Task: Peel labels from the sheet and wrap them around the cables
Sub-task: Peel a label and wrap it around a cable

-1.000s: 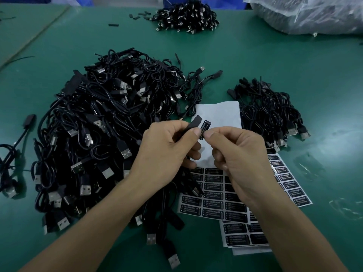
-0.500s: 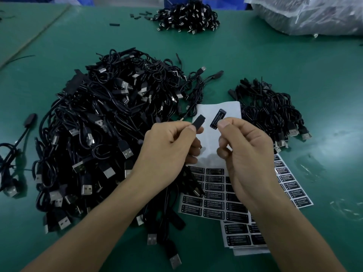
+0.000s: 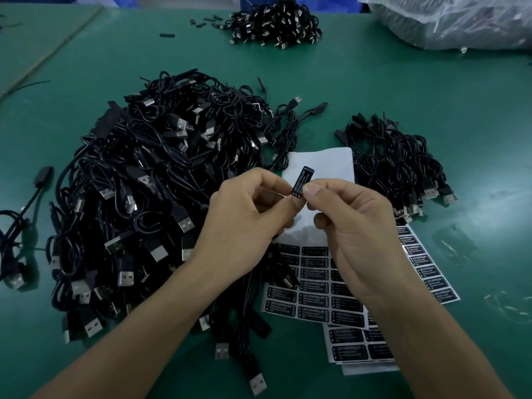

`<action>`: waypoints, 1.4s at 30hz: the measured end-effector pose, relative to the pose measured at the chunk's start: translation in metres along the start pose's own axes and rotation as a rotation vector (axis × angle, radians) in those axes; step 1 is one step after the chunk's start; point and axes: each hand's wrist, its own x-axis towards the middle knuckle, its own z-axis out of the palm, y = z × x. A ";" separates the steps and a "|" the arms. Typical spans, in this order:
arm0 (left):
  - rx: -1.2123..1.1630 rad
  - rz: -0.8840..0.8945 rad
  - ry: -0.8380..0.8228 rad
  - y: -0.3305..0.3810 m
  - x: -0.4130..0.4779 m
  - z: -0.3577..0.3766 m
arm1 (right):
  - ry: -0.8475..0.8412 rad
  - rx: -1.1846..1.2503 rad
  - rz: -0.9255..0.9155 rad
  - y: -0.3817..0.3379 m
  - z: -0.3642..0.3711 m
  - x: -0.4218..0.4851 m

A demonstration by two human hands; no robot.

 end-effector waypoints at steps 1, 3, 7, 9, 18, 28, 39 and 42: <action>-0.004 -0.004 -0.002 0.000 0.000 0.000 | 0.005 0.009 -0.001 0.000 0.000 0.000; 0.020 -0.002 -0.011 0.001 -0.001 0.000 | 0.013 0.021 -0.002 0.000 0.000 0.000; 0.078 -0.005 -0.025 0.004 -0.001 0.002 | 0.032 -0.014 -0.016 0.000 -0.003 0.001; 0.103 -0.016 -0.045 0.004 -0.001 0.001 | 0.013 -0.003 -0.030 -0.001 -0.002 0.000; -0.148 -0.135 -0.034 0.004 0.002 -0.002 | 0.077 -0.030 -0.003 -0.003 0.001 -0.002; -0.236 -0.157 -0.107 0.006 0.002 -0.003 | 0.066 -0.039 0.014 -0.003 0.001 -0.002; -0.230 -0.159 -0.127 0.004 0.003 -0.005 | 0.105 -0.148 -0.045 0.001 -0.003 -0.001; -0.228 -0.160 -0.125 0.004 0.003 -0.004 | 0.106 -0.158 -0.056 0.000 -0.003 -0.001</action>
